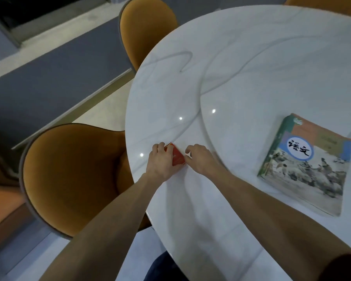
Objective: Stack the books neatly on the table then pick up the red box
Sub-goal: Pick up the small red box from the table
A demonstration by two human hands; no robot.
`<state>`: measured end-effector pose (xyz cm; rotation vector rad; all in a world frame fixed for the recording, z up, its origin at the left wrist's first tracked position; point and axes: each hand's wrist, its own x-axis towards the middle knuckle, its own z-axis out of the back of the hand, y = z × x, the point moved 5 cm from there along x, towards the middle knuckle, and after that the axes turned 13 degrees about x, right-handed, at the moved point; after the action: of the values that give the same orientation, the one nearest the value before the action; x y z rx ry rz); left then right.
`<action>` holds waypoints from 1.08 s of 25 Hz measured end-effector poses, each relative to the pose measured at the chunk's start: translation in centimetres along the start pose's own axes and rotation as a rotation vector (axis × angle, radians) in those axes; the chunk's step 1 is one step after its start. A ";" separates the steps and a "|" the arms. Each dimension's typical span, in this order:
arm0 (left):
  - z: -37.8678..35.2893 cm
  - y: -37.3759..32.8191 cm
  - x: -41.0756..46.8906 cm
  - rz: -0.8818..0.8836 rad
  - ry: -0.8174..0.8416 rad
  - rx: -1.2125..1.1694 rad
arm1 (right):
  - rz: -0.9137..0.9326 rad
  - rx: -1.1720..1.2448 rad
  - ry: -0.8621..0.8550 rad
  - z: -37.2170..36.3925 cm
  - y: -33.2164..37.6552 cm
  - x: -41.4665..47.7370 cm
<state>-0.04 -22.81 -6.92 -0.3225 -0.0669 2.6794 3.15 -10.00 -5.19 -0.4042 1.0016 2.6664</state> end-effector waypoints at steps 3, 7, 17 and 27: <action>-1.4 0.6 -0.2 -0.008 -0.046 -0.041 | -0.004 0.021 0.008 -1.6 0.3 0.7; -1.5 0.6 0.0 -0.038 -0.082 -0.137 | -0.039 0.101 -0.023 -1.9 0.7 1.5; 2.5 -3.2 -0.2 -0.192 -0.145 -0.110 | -0.073 0.292 -0.186 3.3 -0.4 -1.8; 6.3 -17.9 -3.0 -0.566 -0.220 -0.059 | -0.212 0.366 -0.479 12.5 -9.1 -12.7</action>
<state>8.63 -7.93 1.65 -0.0144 -0.2631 2.1399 15.98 3.09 2.80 0.1880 1.1718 2.1714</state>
